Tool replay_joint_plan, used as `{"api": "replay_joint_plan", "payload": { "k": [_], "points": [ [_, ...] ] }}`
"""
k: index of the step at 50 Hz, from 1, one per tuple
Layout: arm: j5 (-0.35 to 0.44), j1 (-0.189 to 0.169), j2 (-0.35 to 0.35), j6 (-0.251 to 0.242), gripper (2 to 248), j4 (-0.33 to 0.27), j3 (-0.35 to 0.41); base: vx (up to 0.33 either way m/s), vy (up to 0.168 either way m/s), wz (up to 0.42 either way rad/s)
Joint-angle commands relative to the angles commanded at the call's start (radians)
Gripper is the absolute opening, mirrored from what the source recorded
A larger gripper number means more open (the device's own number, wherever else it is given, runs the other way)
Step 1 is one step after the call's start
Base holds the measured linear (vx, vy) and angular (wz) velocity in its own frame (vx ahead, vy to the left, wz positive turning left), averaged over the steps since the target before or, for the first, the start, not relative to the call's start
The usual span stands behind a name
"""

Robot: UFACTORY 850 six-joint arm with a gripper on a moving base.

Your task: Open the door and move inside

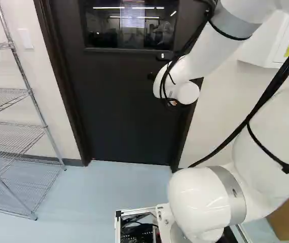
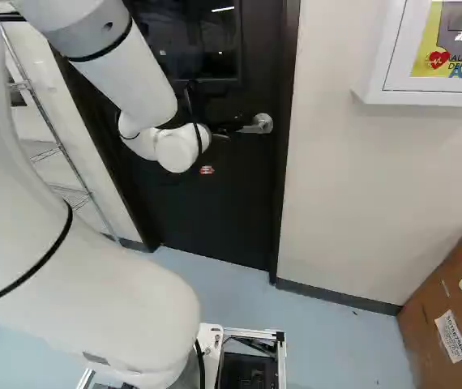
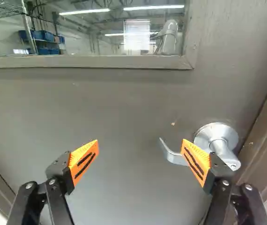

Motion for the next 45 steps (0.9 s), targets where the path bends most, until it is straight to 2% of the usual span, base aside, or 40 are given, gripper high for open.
{"api": "replay_joint_plan", "payload": {
  "k": [24, 45],
  "points": [
    [0.000, -0.011, -0.029, 0.000, 247, 0.000, -0.063, 0.000, 0.000, 0.000],
    [0.000, -0.024, -0.054, 0.000, 247, 0.000, -0.069, 0.000, 0.000, 0.000]
  ]
}}
